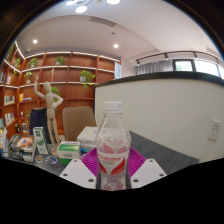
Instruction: Pour water
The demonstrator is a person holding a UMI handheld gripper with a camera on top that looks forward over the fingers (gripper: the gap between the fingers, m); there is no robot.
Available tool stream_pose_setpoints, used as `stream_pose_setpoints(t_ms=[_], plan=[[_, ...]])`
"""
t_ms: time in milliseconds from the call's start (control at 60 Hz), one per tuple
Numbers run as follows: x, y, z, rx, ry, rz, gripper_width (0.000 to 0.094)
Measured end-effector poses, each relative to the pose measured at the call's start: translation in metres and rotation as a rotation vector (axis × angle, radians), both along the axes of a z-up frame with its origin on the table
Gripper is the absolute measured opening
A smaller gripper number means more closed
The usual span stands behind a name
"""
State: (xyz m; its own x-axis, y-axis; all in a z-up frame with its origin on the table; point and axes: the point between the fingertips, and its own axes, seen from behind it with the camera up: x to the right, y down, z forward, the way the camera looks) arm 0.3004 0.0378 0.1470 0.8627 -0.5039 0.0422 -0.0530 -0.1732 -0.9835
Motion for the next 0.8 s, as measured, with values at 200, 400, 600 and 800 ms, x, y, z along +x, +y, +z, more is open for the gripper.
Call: stream_pose_setpoints(t_ms=[200, 400, 600, 800], plan=[[0.004, 0.001, -0.031, 0.0, -0.002, 0.005, 0.0385], [0.005, -0.002, -0.032, 0.007, 0.012, -0.004, 0.0509], [-0.007, -0.009, -0.034, -0.014, 0.017, 0.038, 0.0809], [-0.047, -0.05, -0.034, -0.039, 0.052, 0.117, 0.0884]])
